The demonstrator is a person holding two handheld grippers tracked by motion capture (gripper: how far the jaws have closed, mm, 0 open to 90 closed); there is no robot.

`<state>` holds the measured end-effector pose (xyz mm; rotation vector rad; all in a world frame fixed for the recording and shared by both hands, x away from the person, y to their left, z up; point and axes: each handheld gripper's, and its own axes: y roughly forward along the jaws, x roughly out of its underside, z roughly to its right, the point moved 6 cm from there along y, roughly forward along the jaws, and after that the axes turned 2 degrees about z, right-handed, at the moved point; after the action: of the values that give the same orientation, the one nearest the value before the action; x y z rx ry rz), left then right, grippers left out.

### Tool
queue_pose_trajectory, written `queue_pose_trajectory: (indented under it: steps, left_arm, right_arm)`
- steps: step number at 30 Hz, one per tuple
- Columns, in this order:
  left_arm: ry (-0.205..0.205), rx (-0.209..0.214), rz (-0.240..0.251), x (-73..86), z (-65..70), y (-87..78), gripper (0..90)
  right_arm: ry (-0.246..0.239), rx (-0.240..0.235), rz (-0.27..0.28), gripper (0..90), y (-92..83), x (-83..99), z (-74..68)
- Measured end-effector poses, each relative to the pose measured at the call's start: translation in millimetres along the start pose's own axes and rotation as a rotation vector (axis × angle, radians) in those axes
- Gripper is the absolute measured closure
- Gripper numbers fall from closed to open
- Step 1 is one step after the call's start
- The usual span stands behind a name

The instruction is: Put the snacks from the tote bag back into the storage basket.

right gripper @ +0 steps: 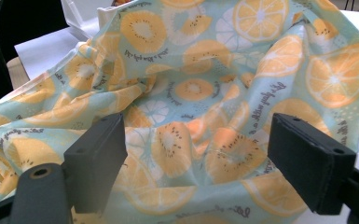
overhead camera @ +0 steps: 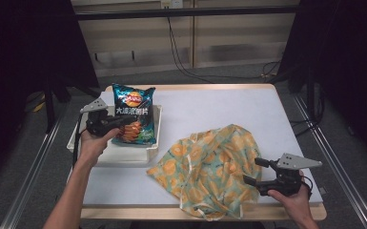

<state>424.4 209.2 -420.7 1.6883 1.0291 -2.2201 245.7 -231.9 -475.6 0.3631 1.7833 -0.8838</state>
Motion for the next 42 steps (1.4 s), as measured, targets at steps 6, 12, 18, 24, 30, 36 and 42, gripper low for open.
queue_pose_trajectory:
  steps: [6,12,18,24,30,36,42]
  left_arm:
    - [0.023,0.047,-0.056,24.4,14.8,-3.7,90.0]
    - [0.000,0.024,-0.103,48.4,9.8,0.7,90.0]
    - [-0.021,0.014,-0.166,66.2,4.7,12.1,90.0]
    - [-0.052,-0.006,-0.195,77.6,-5.2,14.7,90.0]
    - [-0.044,-0.004,-0.218,78.9,-6.3,21.6,90.0]
    - [-0.058,-0.022,-0.227,77.9,-12.9,29.1,90.0]
    - [-0.052,-0.046,-0.253,75.8,-17.5,36.4,90.0]
  right_arm:
    - [-0.004,0.000,-0.008,19.0,2.2,0.4,-1.6]
    - [-0.001,0.002,-0.011,19.0,2.3,1.3,-0.5]
    - [-0.002,-0.004,-0.025,19.0,4.8,3.1,-0.6]
    - [-0.009,0.000,-0.019,19.2,4.2,2.9,-1.7]
    - [-0.013,-0.005,-0.019,19.3,5.5,2.9,-1.9]
    - [-0.006,0.001,-0.018,19.3,4.9,3.1,-1.2]
    - [-0.012,-0.011,-0.029,19.3,7.6,4.9,-3.0]
